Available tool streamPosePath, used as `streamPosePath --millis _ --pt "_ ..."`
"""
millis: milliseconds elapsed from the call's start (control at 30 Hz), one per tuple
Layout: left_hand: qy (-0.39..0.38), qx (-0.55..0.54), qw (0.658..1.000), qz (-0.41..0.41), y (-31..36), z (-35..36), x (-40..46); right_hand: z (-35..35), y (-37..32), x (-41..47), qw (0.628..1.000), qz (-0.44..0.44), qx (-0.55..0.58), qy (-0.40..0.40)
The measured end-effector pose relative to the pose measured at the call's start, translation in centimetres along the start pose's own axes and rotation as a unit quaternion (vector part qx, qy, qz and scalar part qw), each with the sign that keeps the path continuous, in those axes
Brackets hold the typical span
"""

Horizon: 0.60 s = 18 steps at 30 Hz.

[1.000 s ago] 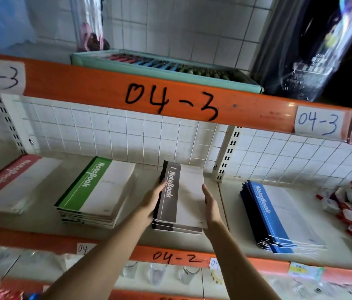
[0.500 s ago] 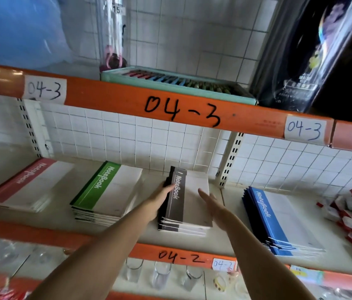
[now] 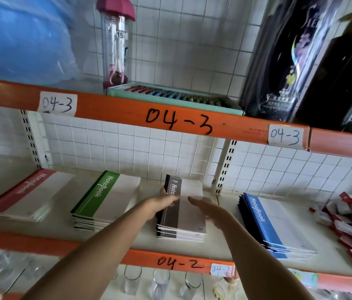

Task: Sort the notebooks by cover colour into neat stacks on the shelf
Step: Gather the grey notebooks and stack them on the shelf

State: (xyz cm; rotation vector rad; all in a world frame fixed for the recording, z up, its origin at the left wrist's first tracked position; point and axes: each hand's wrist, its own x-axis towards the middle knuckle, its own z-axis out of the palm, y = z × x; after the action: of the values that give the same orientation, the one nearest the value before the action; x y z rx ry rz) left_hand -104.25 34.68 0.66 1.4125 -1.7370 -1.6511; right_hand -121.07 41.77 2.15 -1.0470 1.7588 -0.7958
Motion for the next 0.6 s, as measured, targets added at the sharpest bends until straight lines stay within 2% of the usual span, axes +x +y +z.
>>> streamPosePath --millis 100,200,233,300,367,500,600 --pt "-0.016 0.018 1.0 -0.003 0.2 -0.8 -0.5 -0.4 0.4 0.5 0.998 0.034 -0.049 -0.016" --pt "-0.089 0.106 0.99 0.002 0.9 -1.9 -1.2 -0.8 -0.5 0.3 0.99 0.069 -0.112 -0.047" --pt "-0.116 0.19 0.975 -0.01 1.2 -2.2 -1.4 -0.9 -0.9 0.2 0.987 0.074 -0.13 -0.05" --pt "-0.157 0.367 0.917 -0.019 1.4 -2.6 -2.0 -1.0 -1.3 0.2 0.979 0.058 -0.189 -0.043" --pt "-0.157 0.457 0.876 0.004 0.9 -2.1 -2.3 -0.9 -1.7 0.0 0.971 0.031 -0.236 -0.023" --pt "-0.1 0.457 0.881 0.067 -0.6 -1.3 -1.5 -0.6 -1.3 0.3 0.949 0.003 -0.31 -0.061" --pt "-0.071 0.433 0.895 0.087 -0.7 -1.1 -0.9 -0.2 -0.7 0.9 0.951 -0.018 -0.303 -0.066"
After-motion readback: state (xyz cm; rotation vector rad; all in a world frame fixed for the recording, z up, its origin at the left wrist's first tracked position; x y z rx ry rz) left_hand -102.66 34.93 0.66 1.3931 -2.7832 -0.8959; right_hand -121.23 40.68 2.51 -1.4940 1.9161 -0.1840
